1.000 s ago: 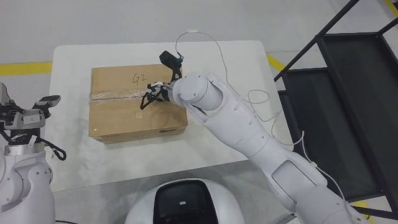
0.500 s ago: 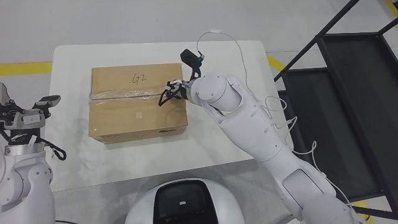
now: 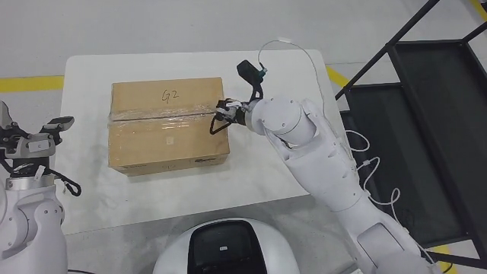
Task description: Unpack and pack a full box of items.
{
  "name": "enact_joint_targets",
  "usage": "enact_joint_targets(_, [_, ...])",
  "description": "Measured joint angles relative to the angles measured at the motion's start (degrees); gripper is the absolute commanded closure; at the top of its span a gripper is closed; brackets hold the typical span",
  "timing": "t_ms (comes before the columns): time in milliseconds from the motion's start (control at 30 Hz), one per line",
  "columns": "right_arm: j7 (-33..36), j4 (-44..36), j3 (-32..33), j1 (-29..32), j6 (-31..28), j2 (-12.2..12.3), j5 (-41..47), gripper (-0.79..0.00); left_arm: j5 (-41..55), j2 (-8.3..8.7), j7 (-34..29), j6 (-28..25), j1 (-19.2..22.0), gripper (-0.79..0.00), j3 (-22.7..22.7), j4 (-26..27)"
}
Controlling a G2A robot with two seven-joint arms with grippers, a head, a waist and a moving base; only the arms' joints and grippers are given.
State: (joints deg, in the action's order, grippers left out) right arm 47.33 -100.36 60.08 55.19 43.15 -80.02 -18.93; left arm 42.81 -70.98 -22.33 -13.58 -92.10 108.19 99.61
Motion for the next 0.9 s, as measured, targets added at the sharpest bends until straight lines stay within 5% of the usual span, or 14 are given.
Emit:
enact_joint_targets(233, [-3.4,3.8,-6.3,-4.2,-10.2,-2.3,9.4,0.000,0.0,0.00,0.0,0.0,0.0,-0.785,0.0,0.0])
enact_joint_targets(500, [-10.6,19.5,-21.4,-14.5,-17.3,-8.8,19.0,0.000,0.0,0.00,0.0,0.0,0.0,-0.785,0.0,0.0])
enact_joint_targets(900, [-19.7,36.5,-29.2,-25.4,-18.2,-17.6,27.4,0.000,0.0,0.00,0.0,0.0,0.0,-0.785,0.0,0.0])
